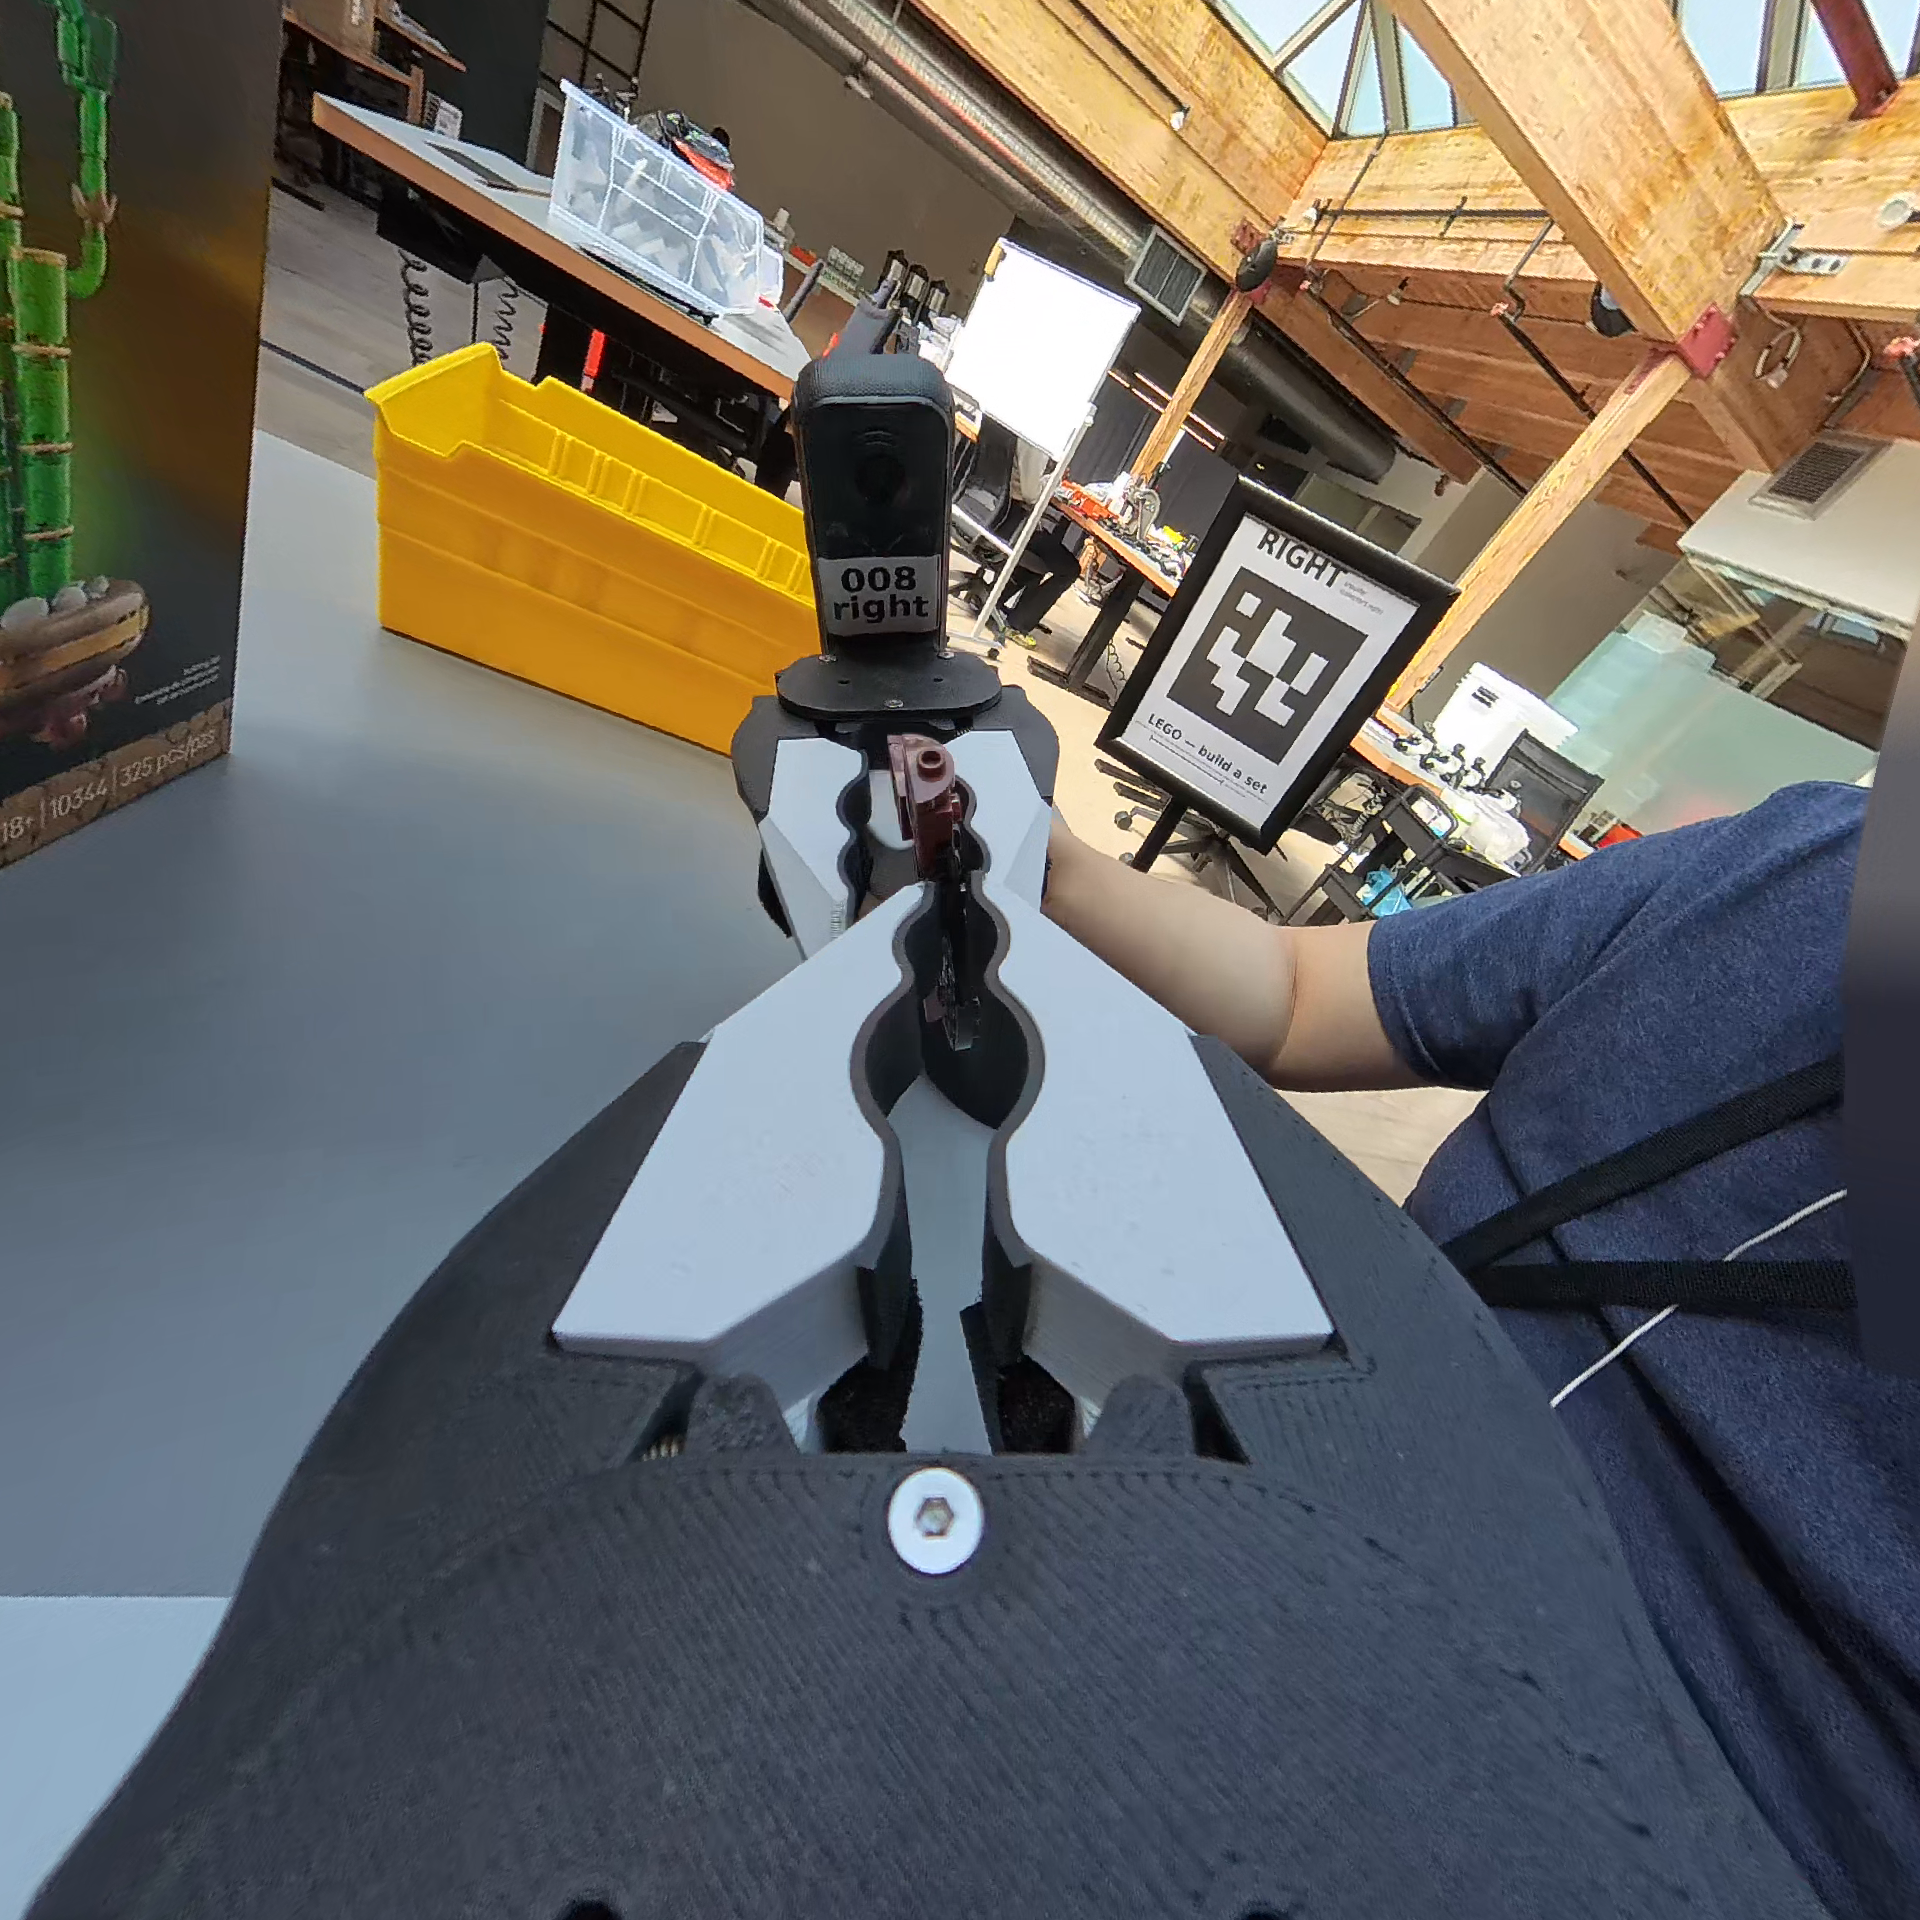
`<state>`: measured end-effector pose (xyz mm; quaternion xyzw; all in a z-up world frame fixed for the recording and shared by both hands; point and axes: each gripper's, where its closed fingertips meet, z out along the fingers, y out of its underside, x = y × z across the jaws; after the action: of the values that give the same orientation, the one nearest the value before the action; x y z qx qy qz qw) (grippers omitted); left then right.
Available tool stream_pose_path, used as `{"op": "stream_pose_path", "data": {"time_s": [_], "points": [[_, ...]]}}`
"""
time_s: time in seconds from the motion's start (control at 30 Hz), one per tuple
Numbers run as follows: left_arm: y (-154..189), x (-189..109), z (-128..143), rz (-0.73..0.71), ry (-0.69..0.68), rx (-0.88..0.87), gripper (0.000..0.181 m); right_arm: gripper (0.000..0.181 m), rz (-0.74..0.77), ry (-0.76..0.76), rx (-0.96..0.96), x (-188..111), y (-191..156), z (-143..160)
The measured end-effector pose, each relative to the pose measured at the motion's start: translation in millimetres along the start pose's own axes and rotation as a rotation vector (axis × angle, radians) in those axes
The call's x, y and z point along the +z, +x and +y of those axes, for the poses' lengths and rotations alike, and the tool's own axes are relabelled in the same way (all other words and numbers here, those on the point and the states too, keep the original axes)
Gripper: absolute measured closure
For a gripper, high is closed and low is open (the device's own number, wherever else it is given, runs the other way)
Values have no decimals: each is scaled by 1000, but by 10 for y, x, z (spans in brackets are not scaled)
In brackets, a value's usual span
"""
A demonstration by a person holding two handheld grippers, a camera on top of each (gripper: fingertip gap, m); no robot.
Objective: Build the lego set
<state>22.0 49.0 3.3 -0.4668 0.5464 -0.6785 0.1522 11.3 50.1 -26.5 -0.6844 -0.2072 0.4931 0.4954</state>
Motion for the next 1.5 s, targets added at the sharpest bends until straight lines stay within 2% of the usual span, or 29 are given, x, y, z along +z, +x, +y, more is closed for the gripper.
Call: {"op": "stream_pose_path", "data": {"time_s": [0.07,0.13,0.23,0.4,0.47,0.57,0.73,0.83,1.2,1.3,1.37,1.5], "points": [[15,24,-12,-4,12,4,180,130,-10,22,26,37,9,-9],[56,47,-32,6,25,10,180,129,-13,41,56,70,29,-12],[77,95,-18,1,21,27,180,137,-44,56,75,114,-9,-17],[8,130,20,-24,21,1,180,169,-76,73,79,126,-77,-45],[-37,128,33,-39,21,-19,180,175,-81,72,96,127,-69,-36],[-95,141,99,-44,-10,-85,180,177,-103,63,180,139,-41,0],[-279,130,194,-66,2,-235,180,178,-149,62,469,135,85,89],[-323,120,241,-44,5,-319,180,177,-178,61,563,139,105,127],[-372,82,226,-20,42,-418,180,165,-152,61,551,86,154,125],[-374,97,231,-21,47,-431,180,168,-146,64,567,103,166,133],[-399,100,245,-35,48,-433,180,177,-142,49,581,110,176,172],[-432,80,259,-32,55,-466,180,177,-144,56,612,107,190,175]]}}
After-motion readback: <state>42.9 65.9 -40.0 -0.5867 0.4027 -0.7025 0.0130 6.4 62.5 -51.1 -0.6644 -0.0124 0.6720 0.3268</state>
